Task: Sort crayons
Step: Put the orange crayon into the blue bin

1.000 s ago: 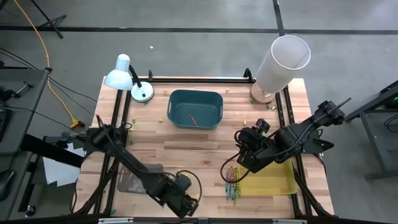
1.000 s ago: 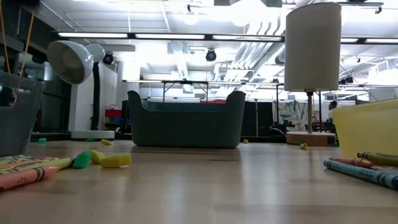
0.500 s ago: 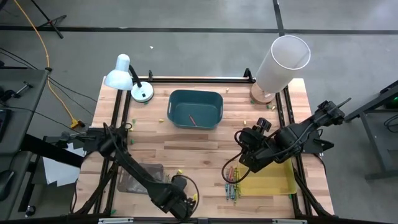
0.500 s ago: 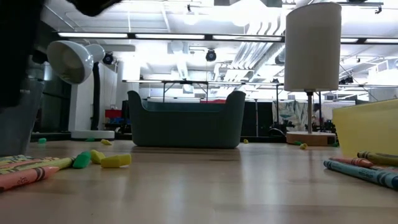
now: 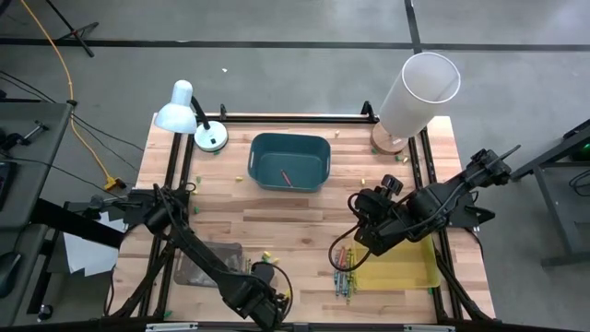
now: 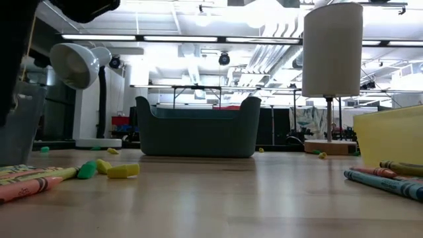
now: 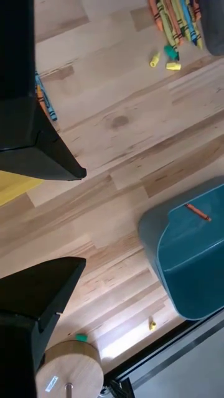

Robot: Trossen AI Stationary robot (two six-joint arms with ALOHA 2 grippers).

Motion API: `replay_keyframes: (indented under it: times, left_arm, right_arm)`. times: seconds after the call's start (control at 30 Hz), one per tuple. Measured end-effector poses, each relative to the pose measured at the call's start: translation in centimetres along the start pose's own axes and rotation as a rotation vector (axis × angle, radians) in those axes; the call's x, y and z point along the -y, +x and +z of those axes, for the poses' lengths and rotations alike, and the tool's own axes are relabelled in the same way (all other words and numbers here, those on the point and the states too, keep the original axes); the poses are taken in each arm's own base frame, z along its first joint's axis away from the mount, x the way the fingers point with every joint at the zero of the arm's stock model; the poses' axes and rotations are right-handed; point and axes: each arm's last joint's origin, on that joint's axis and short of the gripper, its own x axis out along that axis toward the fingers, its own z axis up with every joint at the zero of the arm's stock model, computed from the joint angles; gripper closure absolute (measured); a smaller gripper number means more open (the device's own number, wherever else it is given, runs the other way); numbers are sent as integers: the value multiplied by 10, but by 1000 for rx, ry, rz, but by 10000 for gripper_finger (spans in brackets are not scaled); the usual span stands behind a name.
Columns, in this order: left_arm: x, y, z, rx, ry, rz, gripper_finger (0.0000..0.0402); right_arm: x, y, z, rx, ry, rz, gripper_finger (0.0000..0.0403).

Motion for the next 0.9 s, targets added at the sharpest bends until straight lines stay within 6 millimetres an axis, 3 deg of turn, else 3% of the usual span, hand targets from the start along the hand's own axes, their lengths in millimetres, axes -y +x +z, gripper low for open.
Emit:
replay_keyframes:
  times: [0.2, 0.43, 0.67, 0.9]
  left_arm:
    - [9, 1, 8, -39, 72, -51, 316]
    - [9, 4, 21, -192, 136, 6, 318]
    - [5, 4, 20, -165, -20, 64, 318]
    - [7, 11, 29, -132, -59, 74, 318]
  right_arm:
    - [0, 0, 0, 1, 5, 1, 197]
    - [0, 0, 0, 2, 32, 2, 197]
    - [0, 0, 0, 10, 32, -4, 197]
    - [0, 0, 0, 12, 26, -5, 197]
